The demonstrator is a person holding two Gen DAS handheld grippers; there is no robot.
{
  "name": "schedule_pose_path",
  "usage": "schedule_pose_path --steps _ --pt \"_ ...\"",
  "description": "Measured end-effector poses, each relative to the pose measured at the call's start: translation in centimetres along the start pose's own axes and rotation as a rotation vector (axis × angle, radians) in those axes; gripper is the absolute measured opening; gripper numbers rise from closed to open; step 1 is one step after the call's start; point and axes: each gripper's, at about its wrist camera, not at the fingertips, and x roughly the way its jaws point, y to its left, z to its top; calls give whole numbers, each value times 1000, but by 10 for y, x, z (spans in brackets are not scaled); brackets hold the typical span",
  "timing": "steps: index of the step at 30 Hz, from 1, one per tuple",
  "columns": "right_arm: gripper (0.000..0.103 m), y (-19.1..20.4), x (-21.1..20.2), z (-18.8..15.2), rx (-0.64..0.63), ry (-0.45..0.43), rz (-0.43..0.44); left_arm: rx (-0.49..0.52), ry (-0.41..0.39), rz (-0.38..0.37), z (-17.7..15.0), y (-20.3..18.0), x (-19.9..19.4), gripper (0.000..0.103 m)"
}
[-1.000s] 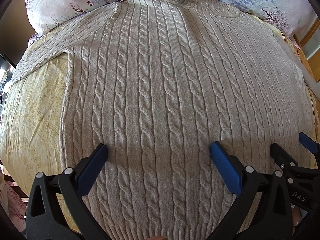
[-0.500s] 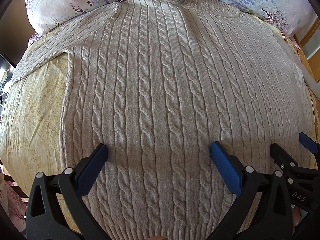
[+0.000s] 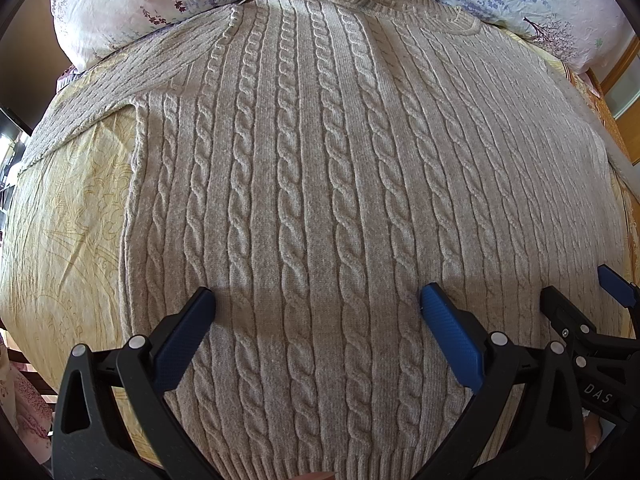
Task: Fold small clothes
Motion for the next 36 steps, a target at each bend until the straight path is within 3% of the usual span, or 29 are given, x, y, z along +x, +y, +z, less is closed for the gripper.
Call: schedule_pose_path --steps 27,30,36 --pt "102 -1 -2 -1 -1 -14 2 0 0 0 0 0 0 101" --pt "102 -3 -3 -4 -14 -33 8 -1 2 0 0 0 0 101" --pt "102 -9 -17 -22 -76 -157 44 2 6 -1 2 0 0 101"
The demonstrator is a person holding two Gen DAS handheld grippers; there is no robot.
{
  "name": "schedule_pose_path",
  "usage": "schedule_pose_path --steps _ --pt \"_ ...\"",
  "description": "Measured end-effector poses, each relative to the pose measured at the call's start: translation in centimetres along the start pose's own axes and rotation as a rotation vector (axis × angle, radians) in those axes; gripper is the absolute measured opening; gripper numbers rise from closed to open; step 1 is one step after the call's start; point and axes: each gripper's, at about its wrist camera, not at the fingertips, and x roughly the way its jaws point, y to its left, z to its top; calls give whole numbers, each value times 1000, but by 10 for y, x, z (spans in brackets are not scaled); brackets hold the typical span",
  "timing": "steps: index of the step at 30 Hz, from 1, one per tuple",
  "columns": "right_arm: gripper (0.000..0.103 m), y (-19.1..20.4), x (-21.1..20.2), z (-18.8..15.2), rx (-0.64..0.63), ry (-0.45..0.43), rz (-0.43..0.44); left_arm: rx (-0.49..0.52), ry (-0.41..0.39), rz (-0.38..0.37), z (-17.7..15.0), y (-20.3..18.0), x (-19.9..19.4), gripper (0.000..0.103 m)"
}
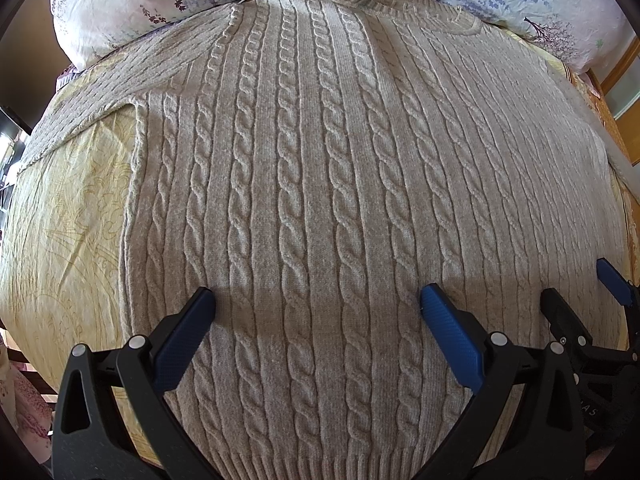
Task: Fold small clothes
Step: 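Grasp the sweater sleeve cuff with the right gripper and lift it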
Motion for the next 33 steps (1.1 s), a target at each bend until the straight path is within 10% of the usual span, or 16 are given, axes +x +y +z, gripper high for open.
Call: schedule_pose_path --steps 10,15,19,25,33 --pt "102 -11 3 14 -17 -2 52 41 -35 -13 4 -2 0 101" --pt "101 -98 -7 44 303 -103 70 -16 -87 -117 15 12 -7 101" --pt "73 -193 -2 54 629 -125 83 -63 -185 -231 26 27 -16 101" --pt "61 -297 16 26 1118 -173 186 -65 -268 -177 43 32 -19 101" --pt "43 -333 42 25 1314 -240 252 -190 -378 -242 61 58 -33 101"
